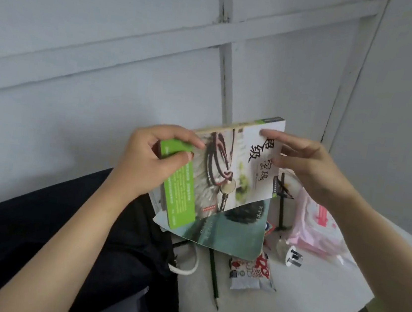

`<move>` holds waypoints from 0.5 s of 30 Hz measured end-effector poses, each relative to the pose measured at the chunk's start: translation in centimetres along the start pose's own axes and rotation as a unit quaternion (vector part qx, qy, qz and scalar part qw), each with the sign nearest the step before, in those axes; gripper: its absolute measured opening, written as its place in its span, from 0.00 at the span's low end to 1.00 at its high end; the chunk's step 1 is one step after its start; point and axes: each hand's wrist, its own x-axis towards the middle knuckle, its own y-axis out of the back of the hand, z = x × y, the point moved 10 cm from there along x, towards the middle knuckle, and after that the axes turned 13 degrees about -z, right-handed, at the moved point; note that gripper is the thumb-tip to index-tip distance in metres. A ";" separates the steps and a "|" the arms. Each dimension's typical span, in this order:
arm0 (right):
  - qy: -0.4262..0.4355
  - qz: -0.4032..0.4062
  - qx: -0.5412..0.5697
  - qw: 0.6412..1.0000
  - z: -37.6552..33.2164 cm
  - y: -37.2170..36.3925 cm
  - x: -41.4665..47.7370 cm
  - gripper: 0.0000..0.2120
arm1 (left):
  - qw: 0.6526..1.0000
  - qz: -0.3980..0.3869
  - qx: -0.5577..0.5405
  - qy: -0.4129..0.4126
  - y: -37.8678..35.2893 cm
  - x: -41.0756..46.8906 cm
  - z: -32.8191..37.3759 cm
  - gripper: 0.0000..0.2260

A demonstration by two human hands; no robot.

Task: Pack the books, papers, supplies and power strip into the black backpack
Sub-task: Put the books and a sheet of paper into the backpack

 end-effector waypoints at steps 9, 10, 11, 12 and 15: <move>0.030 -0.044 0.079 0.995 -3.2 -3.5 1.1 0.23 | 0.968 0.132 -0.212 0.040 3.7 -0.8 -1.2 0.14; 0.018 -0.040 0.070 0.997 -3.1 -3.9 1.1 0.22 | 0.961 0.150 -0.225 0.061 3.8 -1.2 -1.8 0.13; 0.009 -0.025 0.060 0.998 -3.0 -4.1 1.0 0.19 | 0.954 0.166 -0.237 0.083 3.8 -1.5 -2.4 0.13; 0.004 0.001 0.053 0.999 -2.9 -4.2 0.7 0.18 | 0.948 0.175 -0.245 0.103 3.7 -1.8 -2.8 0.13; -0.025 0.055 0.060 0.996 -2.3 -4.8 -0.4 0.17 | 0.944 0.156 -0.252 0.143 3.4 -2.5 -3.6 0.12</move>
